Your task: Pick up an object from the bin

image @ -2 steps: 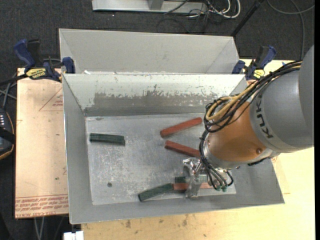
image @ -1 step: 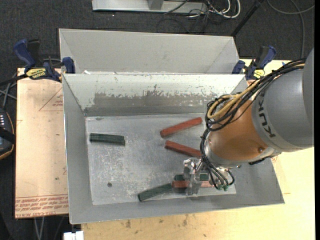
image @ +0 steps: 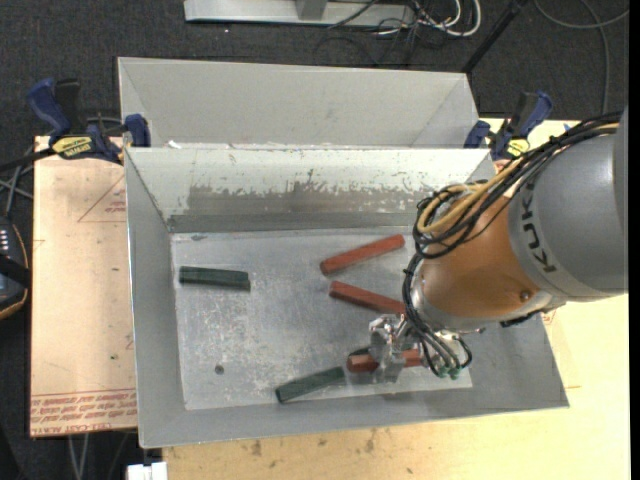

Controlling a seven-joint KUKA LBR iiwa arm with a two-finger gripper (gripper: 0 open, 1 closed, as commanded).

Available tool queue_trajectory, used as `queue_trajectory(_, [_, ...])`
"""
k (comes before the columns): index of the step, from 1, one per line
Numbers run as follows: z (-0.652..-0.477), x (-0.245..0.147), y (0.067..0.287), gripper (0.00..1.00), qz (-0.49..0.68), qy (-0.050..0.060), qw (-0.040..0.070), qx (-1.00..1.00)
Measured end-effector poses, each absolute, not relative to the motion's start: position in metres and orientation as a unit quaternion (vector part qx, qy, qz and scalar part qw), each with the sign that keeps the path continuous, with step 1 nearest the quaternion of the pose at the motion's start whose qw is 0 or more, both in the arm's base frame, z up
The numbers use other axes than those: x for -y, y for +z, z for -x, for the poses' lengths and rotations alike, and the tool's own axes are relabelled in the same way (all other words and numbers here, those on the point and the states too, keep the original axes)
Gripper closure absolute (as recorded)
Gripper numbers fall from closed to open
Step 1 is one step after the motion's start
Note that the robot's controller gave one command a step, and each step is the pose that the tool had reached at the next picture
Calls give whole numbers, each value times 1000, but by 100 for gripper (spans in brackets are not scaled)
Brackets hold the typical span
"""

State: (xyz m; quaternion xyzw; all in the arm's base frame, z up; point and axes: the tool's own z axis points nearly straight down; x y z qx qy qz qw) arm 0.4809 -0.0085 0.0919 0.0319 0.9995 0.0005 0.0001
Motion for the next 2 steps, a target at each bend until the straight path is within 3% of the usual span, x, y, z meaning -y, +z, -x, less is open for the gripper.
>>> queue_trajectory(1, [-480,8,104,100,-32,0,-3,-999])
queue_trajectory(2, [-480,8,132,100,-32,1,-2,-999])
